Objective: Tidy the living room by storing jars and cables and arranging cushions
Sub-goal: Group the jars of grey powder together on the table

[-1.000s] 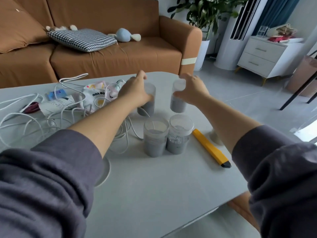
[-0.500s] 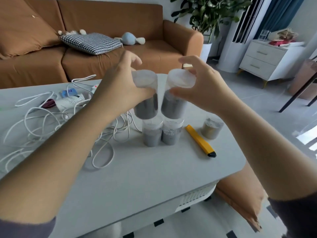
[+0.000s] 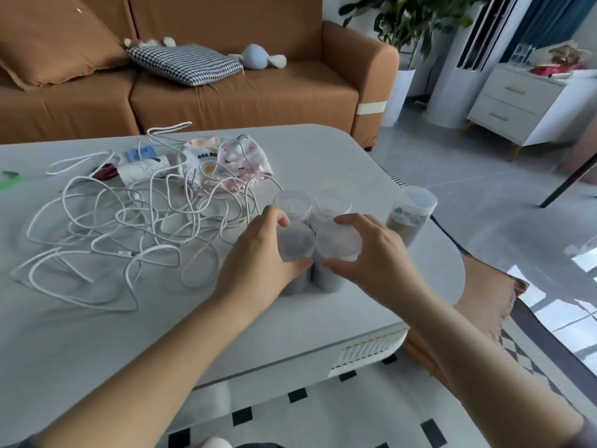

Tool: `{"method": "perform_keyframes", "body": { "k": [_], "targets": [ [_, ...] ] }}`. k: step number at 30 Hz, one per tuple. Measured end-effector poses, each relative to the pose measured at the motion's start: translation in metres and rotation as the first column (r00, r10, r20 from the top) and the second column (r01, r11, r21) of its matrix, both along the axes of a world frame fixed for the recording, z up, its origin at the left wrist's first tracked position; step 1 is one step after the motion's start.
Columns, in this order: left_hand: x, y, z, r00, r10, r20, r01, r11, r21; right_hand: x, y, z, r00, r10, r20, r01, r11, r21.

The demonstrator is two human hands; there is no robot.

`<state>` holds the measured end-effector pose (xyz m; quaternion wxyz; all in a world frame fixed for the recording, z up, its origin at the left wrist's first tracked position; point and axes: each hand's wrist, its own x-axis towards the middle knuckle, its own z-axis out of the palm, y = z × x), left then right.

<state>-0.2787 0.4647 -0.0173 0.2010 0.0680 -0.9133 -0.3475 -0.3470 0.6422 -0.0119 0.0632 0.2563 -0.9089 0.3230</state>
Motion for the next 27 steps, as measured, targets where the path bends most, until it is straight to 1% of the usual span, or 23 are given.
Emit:
{"method": "perform_keyframes", "body": {
  "k": [4, 6, 8, 10, 11, 13, 15, 17, 19, 22, 25, 27],
  "targets": [
    [-0.004, 0.004, -0.01, 0.997, 0.032, -0.066, -0.031, 0.999, 0.01, -0.006, -0.001, -0.007, 1.0, -0.011, -0.023, 0.01, 0.998, -0.059],
    [-0.006, 0.002, -0.015, 0.998, 0.043, -0.055, -0.04, 0.998, 0.045, -0.01, 0.003, -0.004, 1.0, -0.006, -0.015, 0.005, 0.998, -0.055],
    [-0.008, -0.004, -0.022, 0.998, 0.059, 0.011, -0.06, 0.992, 0.107, -0.017, 0.011, 0.003, 0.996, -0.063, -0.066, 0.059, 0.996, -0.064],
    [-0.01, -0.011, -0.031, 0.991, 0.044, 0.127, -0.064, 0.985, 0.159, -0.028, 0.023, 0.013, 0.975, -0.182, -0.127, 0.177, 0.983, -0.055],
    [-0.012, -0.014, -0.035, 0.982, 0.03, 0.186, -0.062, 0.983, 0.172, -0.036, 0.029, 0.017, 0.962, -0.243, -0.124, 0.242, 0.97, -0.022],
    [-0.013, -0.016, -0.04, 0.967, 0.008, 0.256, -0.058, 0.98, 0.188, -0.055, 0.04, 0.019, 0.933, -0.353, -0.066, 0.358, 0.93, 0.081],
    [-0.014, -0.017, -0.042, 0.964, 0.001, 0.266, -0.061, 0.974, 0.217, -0.076, 0.046, 0.016, 0.905, -0.424, 0.03, 0.415, 0.897, 0.152],
    [-0.015, -0.017, -0.043, 0.963, -0.005, 0.27, -0.064, 0.967, 0.245, -0.092, 0.048, 0.012, 0.886, -0.441, 0.143, 0.419, 0.893, 0.164],
    [-0.016, -0.016, -0.043, 0.962, -0.006, 0.273, -0.069, 0.962, 0.264, -0.103, 0.048, 0.008, 0.875, -0.44, 0.203, 0.42, 0.897, 0.134],
    [-0.018, -0.016, -0.045, 0.96, -0.014, 0.278, -0.072, 0.952, 0.297, -0.107, 0.049, 0.01, 0.869, -0.473, 0.149, 0.463, 0.881, 0.094],
    [-0.02, -0.016, -0.047, 0.958, -0.042, 0.285, -0.062, 0.936, 0.346, -0.1, 0.045, 0.025, 0.884, -0.467, 0.025, 0.465, 0.884, 0.057],
    [-0.022, -0.015, -0.049, 0.956, -0.074, 0.285, -0.044, 0.921, 0.388, -0.092, 0.039, 0.044, 0.901, -0.43, -0.055, 0.432, 0.902, 0.026]
  ]
}}
